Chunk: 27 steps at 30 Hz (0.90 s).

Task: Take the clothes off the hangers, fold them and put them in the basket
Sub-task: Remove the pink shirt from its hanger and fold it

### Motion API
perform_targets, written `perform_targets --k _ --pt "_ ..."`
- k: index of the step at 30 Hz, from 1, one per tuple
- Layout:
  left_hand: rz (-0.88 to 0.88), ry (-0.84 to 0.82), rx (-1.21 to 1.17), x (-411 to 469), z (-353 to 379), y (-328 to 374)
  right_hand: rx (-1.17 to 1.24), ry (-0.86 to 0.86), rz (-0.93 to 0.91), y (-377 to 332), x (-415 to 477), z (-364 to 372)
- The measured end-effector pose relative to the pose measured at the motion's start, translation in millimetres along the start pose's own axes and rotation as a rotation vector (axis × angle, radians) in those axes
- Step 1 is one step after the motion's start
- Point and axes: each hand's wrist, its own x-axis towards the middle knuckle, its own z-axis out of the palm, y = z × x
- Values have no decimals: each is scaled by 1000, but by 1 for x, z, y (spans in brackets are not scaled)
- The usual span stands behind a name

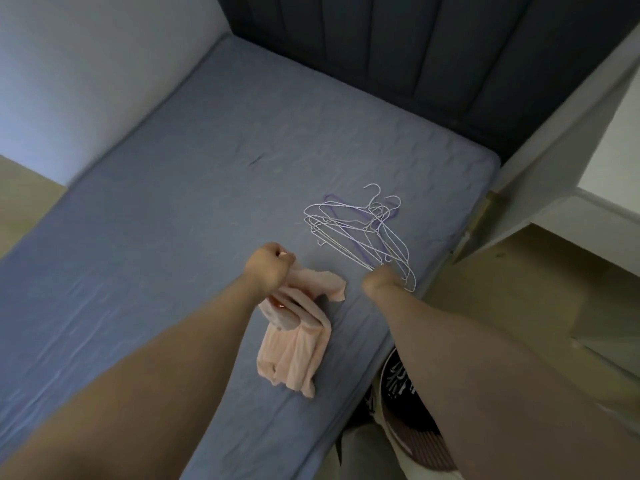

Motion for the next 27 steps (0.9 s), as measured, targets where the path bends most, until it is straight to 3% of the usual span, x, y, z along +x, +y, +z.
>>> perform_targets --k 4,7,10,14,16,21,24,27 --pt "44 -21 -100 -17 -11 -4 364 -344 27 -18 -43 13" --pt "30 -42 -216 -39 -22 -13 616 -423 -20 -24 -80 16" --pt "-14 -67 -436 -67 -36 -22 619 -461 -198 -24 -126 19" --pt "81 -94 -493 -119 -62 -36 582 -462 -363 -16 -206 26" --pt "162 -104 -504 -151 -80 -48 520 -360 -472 -9 -248 35" --pt "351 -140 -554 -240 -133 -83 243 161 -708 -3 -342 52" --pt "414 -127 -627 -288 -164 -103 212 280 -786 -2 -403 50" --pt "432 15 -590 -318 -190 -137 276 367 -833 1 -464 48"
